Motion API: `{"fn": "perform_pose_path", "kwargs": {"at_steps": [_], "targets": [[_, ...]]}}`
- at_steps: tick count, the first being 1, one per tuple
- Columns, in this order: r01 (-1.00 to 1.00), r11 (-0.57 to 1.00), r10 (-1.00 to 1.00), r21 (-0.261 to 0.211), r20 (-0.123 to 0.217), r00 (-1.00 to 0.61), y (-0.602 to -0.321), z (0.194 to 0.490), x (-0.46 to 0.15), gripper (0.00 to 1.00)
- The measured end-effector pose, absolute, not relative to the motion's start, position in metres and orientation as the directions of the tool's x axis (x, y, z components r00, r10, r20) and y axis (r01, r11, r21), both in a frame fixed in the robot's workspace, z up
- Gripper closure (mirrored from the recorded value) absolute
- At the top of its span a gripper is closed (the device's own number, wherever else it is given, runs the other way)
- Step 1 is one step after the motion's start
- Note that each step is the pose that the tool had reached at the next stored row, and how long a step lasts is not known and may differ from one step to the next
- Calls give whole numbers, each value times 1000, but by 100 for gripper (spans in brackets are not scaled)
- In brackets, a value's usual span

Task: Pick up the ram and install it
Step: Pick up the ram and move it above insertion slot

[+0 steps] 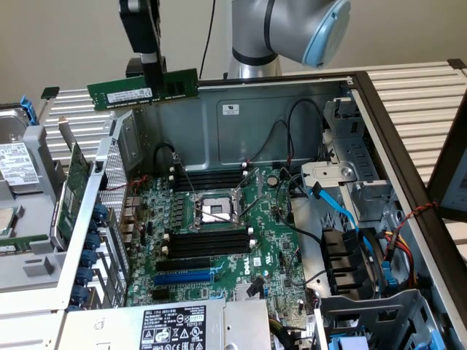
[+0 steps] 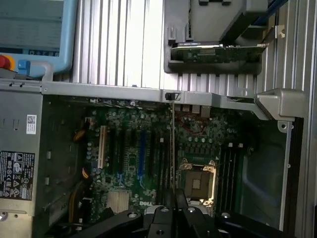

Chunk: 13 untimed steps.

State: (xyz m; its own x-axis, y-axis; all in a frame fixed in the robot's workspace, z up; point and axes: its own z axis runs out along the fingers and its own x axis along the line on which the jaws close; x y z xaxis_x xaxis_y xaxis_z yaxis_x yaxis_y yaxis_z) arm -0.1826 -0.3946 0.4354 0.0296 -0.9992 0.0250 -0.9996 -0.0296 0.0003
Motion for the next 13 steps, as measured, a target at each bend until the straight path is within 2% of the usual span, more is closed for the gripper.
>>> {"fn": "perform_pose_path", "kwargs": {"at_steps": [13], "targets": [[-1000,27,-999,1,26,-27,-389,408,-148,88]]}}
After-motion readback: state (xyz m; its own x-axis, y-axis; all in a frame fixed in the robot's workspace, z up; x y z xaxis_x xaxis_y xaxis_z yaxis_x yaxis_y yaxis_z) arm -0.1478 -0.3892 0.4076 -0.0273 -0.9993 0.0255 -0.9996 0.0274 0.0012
